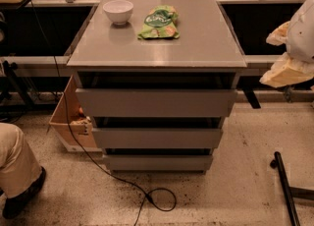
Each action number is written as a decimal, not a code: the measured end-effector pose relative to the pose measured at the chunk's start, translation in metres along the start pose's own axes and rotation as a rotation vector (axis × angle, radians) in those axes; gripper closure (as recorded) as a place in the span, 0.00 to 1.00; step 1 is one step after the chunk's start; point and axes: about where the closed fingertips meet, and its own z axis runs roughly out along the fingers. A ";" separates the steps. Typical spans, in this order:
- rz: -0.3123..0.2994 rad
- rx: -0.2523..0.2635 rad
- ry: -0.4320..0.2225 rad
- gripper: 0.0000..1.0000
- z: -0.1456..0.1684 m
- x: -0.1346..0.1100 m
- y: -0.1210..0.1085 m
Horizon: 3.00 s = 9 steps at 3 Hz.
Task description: Open bottom drawer
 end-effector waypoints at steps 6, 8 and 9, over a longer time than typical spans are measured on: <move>-0.022 -0.207 -0.074 0.00 0.284 0.017 0.113; -0.012 -0.229 -0.097 0.00 0.304 0.018 0.121; -0.018 -0.280 -0.144 0.00 0.394 0.021 0.142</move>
Offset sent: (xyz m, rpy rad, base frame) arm 0.0058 0.0093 -0.1207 0.0485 0.0776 0.0017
